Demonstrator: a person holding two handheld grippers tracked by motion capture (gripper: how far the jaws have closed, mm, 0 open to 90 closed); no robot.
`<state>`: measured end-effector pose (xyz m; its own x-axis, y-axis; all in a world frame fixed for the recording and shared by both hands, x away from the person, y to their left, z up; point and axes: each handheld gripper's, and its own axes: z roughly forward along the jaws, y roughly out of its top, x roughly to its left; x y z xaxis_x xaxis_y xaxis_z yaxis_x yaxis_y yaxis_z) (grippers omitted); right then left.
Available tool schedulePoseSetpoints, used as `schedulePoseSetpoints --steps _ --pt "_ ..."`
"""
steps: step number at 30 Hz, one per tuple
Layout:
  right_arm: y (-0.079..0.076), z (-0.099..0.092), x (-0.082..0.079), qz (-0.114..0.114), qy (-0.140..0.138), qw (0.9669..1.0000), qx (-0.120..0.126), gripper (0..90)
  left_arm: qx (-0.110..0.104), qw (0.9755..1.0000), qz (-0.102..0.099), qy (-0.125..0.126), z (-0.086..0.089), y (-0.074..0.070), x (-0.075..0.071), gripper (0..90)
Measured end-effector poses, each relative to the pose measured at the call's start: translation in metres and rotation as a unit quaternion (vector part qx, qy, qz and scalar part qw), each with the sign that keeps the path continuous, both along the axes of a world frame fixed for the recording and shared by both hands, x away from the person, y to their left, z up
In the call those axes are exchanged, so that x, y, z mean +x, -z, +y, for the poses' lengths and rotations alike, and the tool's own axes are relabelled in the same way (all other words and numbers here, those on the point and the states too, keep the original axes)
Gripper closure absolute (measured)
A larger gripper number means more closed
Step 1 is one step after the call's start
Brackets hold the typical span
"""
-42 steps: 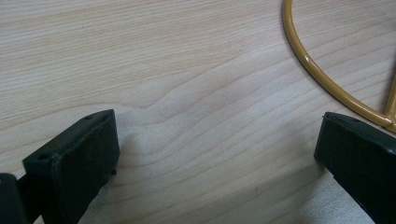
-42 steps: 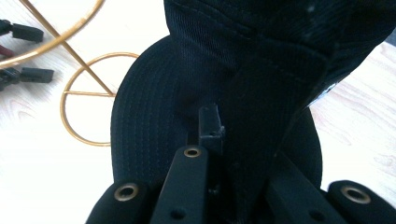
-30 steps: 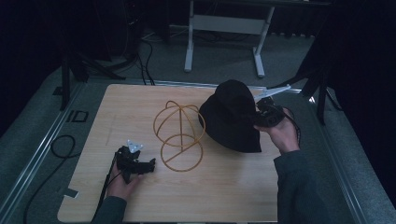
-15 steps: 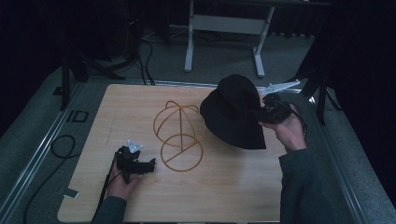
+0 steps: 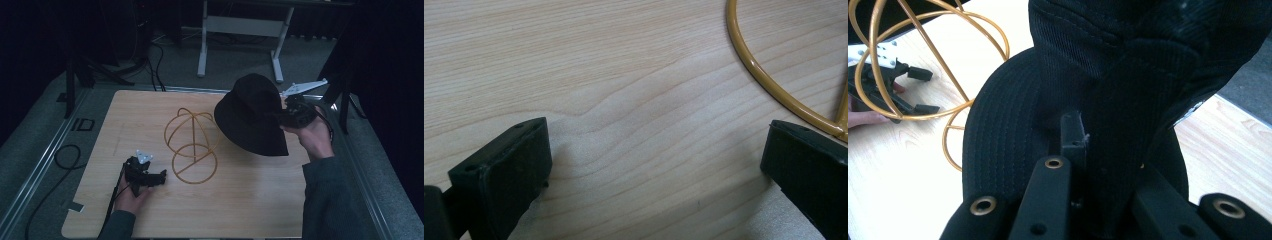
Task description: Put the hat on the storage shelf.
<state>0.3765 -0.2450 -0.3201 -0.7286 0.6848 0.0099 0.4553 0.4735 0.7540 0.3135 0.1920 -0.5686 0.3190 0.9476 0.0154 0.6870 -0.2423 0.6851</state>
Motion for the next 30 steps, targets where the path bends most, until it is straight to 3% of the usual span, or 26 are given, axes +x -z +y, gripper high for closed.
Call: schedulePoseSetpoints --steps 22,30 --pt "-0.025 0.008 -0.005 -0.02 -0.008 0.9998 0.004 88.6 0.0 1.0 0.0 0.0 0.0 0.0 0.0 0.3" --pt "-0.029 0.005 -0.006 -0.021 -0.006 0.9996 0.02 88.6 0.0 1.0 0.0 0.002 0.0 0.0 0.0 0.3"
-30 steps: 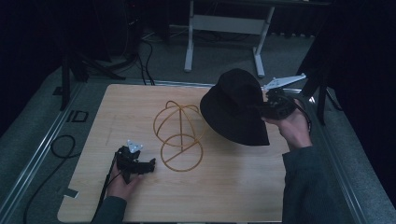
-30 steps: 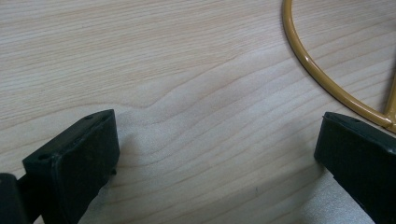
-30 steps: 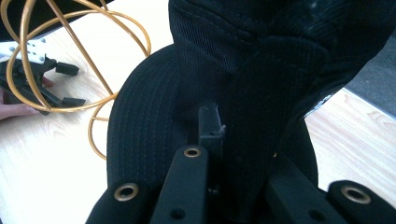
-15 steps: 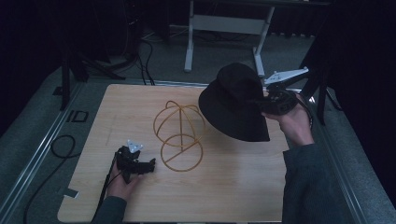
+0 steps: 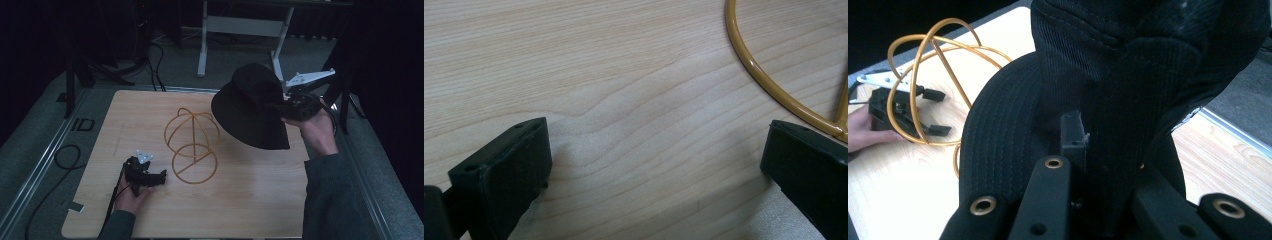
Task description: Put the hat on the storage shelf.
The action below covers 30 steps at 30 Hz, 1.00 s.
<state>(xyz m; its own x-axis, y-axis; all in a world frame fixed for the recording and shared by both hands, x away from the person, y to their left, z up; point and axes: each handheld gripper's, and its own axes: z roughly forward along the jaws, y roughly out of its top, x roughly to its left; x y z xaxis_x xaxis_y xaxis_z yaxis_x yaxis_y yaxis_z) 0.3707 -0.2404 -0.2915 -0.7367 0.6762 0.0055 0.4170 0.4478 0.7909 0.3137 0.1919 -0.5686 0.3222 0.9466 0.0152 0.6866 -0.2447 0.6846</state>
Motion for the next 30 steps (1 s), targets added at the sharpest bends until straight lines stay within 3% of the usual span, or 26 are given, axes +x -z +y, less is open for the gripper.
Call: schedulePoseSetpoints --steps 20,30 --pt "-0.01 0.004 -0.007 -0.013 -0.011 0.9998 0.012 88.6 0.0 1.0 0.0 0.0 0.0 0.0 0.0 0.3" --pt "-0.015 0.014 -0.011 -0.021 -0.025 0.9994 0.011 88.6 0.0 1.0 0.0 0.0 0.0 0.0 0.0 0.3"
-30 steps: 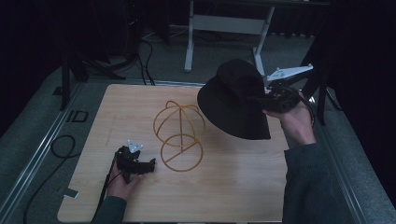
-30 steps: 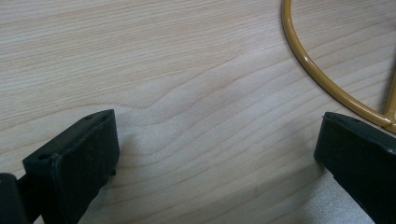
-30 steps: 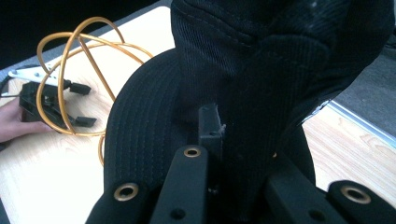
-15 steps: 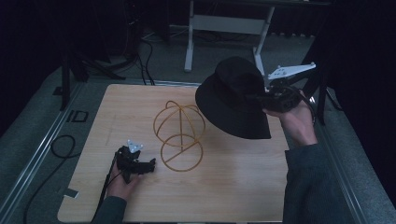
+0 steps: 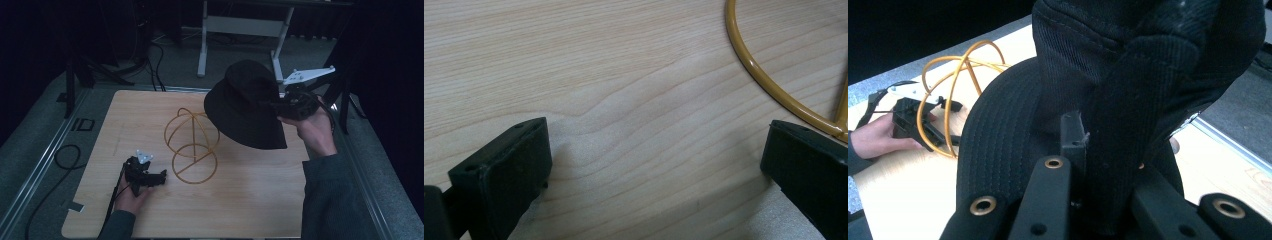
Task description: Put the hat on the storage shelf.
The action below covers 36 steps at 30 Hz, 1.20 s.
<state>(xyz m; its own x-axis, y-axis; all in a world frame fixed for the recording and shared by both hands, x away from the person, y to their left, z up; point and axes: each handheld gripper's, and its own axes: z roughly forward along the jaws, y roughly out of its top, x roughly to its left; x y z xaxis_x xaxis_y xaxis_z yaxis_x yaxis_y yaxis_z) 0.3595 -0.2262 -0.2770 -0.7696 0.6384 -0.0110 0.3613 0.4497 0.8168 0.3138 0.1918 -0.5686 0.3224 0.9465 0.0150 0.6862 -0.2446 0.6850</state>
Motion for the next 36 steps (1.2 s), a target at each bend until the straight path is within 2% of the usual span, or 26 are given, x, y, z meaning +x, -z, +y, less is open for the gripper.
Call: schedulePoseSetpoints --steps 22,36 --pt "-0.006 0.026 -0.004 -0.009 -0.024 0.9996 0.009 88.6 -0.001 1.0 -0.001 0.0 0.0 0.0 0.0 0.3" --pt "-0.013 0.034 -0.007 -0.016 -0.036 0.9989 0.025 88.6 0.0 1.0 0.0 0.001 0.0 0.0 0.0 0.3"
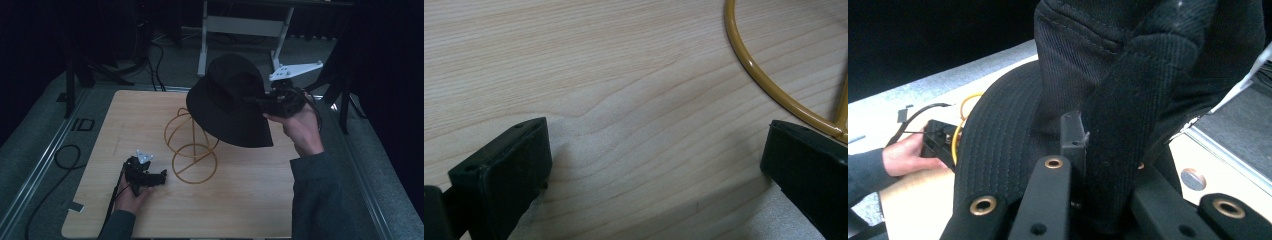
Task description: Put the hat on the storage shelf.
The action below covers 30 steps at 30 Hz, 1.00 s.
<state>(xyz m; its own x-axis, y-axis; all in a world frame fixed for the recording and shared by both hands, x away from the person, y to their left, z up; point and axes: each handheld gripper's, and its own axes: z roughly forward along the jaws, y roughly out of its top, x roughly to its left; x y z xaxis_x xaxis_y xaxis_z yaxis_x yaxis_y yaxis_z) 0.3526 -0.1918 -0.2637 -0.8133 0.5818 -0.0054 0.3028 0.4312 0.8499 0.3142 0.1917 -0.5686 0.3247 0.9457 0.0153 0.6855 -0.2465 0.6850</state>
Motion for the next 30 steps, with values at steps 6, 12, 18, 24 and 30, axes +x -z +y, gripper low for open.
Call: schedulePoseSetpoints --steps 6,12,18,24,30 --pt "0.0 0.008 -0.001 0.002 -0.011 0.9999 -0.002 88.5 0.0 1.0 0.0 0.0 0.0 0.0 0.0 0.3" --pt "0.001 0.015 -0.001 0.004 -0.019 0.9998 -0.006 88.6 0.0 1.0 0.0 0.0 0.0 0.0 0.0 0.3" --pt "0.002 0.029 -0.004 0.004 -0.04 0.9992 -0.008 88.5 -0.001 1.0 0.0 0.0 0.0 0.0 0.0 0.3" --pt "0.003 0.039 -0.005 0.006 -0.051 0.9986 -0.01 88.4 0.0 1.0 0.0 -0.001 0.0 0.0 0.0 0.3" --pt "0.007 0.048 -0.006 0.008 -0.058 0.9981 -0.019 88.3 0.0 1.0 0.0 -0.001 0.0 0.0 0.0 0.2"
